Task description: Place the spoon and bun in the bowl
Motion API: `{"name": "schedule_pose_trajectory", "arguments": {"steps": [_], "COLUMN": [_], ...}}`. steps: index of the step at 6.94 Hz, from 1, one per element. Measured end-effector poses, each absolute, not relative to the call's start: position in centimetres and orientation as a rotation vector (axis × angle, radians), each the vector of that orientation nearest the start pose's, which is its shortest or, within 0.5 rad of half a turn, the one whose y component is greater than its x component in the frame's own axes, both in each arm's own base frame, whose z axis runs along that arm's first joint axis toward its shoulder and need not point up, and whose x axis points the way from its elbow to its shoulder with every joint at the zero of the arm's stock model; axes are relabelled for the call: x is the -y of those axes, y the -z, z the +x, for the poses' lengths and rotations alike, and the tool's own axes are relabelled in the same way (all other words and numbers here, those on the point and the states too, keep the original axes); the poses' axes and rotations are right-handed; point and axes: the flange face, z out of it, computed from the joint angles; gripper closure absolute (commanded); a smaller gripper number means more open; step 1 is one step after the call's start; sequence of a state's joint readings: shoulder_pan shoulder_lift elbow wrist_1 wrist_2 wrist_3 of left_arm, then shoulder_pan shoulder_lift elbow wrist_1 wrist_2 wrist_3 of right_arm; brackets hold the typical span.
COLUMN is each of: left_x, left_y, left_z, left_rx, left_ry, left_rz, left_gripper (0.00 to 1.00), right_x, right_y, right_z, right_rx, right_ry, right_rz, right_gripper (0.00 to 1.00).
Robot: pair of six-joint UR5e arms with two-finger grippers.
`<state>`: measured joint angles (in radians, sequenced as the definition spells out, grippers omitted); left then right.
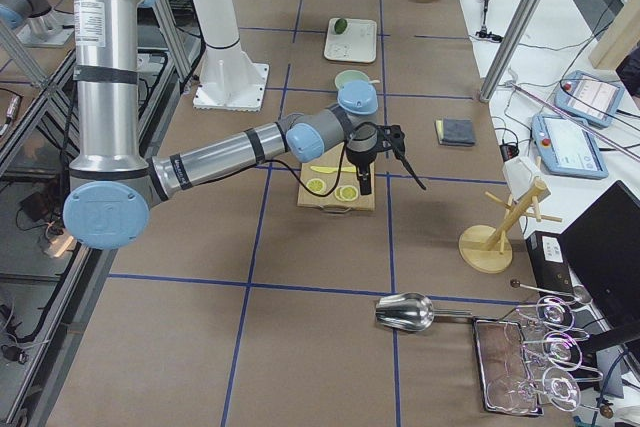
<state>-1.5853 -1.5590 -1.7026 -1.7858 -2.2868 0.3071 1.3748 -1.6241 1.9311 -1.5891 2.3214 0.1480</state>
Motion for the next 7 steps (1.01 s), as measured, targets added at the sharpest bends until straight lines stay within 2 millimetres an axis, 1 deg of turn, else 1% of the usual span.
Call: {"name": "schedule_pose_trajectory", "arguments": {"steps": [1,2,3,4,5,7], "left_x": [49.4,48.7,48.2,47.8,47.7,47.8], "left_y": [-59.3,-59.9,-59.9,-59.8,-59.8,-59.7], "left_z": [-8.5,-8.4,-8.0,-7.6,-7.4,-7.2], "left_rx": [-0.712,-0.799,-0.849,-0.869,-0.876,-0.881], "left_ry": [-0.35,-0.261,-0.165,-0.101,-0.073,-0.03], "left_rz": [0.335,0.223,0.144,0.099,0.079,0.059], "left_gripper": [0.0,0.0,0.0,0.0,0.0,0.0], "right_x": [46.3,44.9,43.9,43.3,43.0,42.8], "right_y": [-52.4,-54.2,-55.9,-57.8,-59.0,-59.8], "right_z": [-0.1,1.5,2.1,2.3,2.4,2.4], "right_rx": [0.795,0.808,0.81,0.81,0.812,0.812], "right_ry": [0.173,0.189,0.196,0.191,0.184,0.176], "right_rz": [0.116,0.093,0.07,0.038,0.016,0.001], "right_gripper": [0.0,0.0,0.0,0.0,0.0,0.0]}}
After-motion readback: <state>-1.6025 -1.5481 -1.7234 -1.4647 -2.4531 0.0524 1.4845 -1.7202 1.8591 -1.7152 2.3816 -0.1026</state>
